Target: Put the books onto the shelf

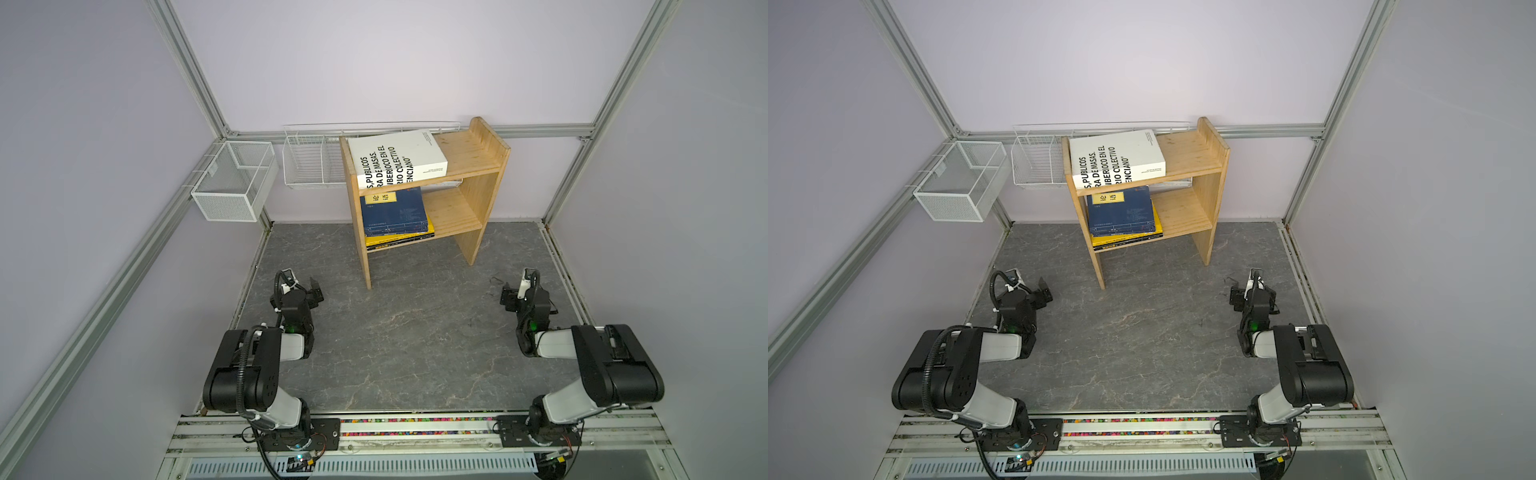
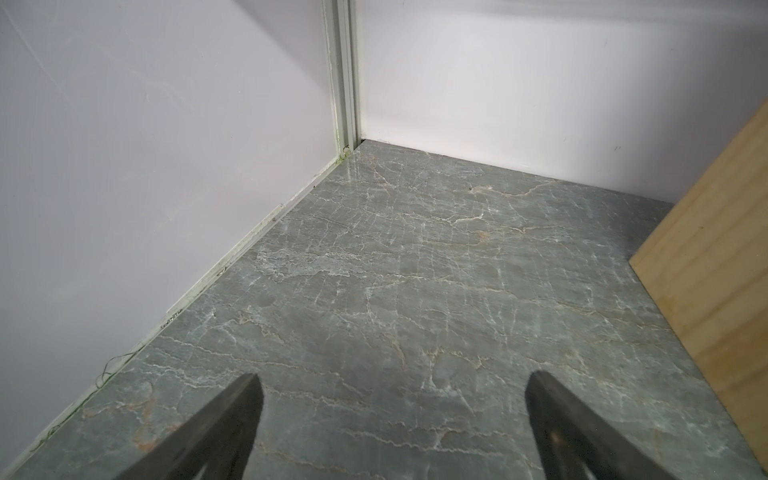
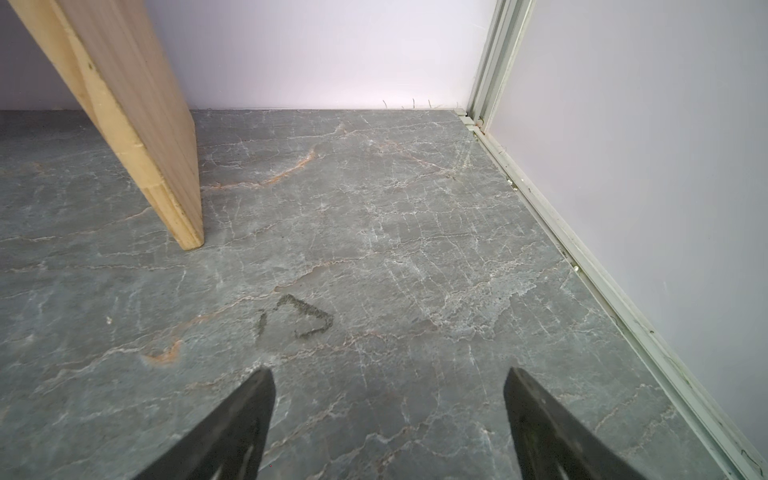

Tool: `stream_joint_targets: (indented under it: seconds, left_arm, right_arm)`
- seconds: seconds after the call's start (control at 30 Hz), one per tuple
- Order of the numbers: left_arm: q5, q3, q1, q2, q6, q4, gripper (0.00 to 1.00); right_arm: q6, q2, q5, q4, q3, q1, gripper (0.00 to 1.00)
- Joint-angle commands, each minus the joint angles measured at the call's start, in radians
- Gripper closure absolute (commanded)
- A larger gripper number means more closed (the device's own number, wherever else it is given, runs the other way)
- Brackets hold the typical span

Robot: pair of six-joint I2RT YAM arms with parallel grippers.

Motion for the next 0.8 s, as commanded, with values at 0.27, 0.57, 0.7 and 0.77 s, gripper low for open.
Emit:
stream_joint_targets:
  seconds: [0.27,0.57,0.7,0.77]
  left_arm:
    - [-0.01,0.009,-0.007,0.01,0.025,0.028,0.01]
    - [-0.008,0.013,-0.007,0.01,0.026,0.02,0.01]
    - [-0.008,0.012,-0.007,0.011,0.026,0.021,0.01]
    - [-0.008,0.011,-0.007,0.01,0.026,0.025,0.01]
  right_arm:
    - [-0.013,-0.006,-0.021,0.008,0.008,-0.001,0.11]
    - [-0.011,-0.003,-0.025,0.002,0.014,-0.005,0.11]
    - [-0.011,-0.005,-0.025,0.002,0.015,-0.005,0.11]
    - [-0.011,-0.005,-0.025,0.004,0.011,-0.004,0.11]
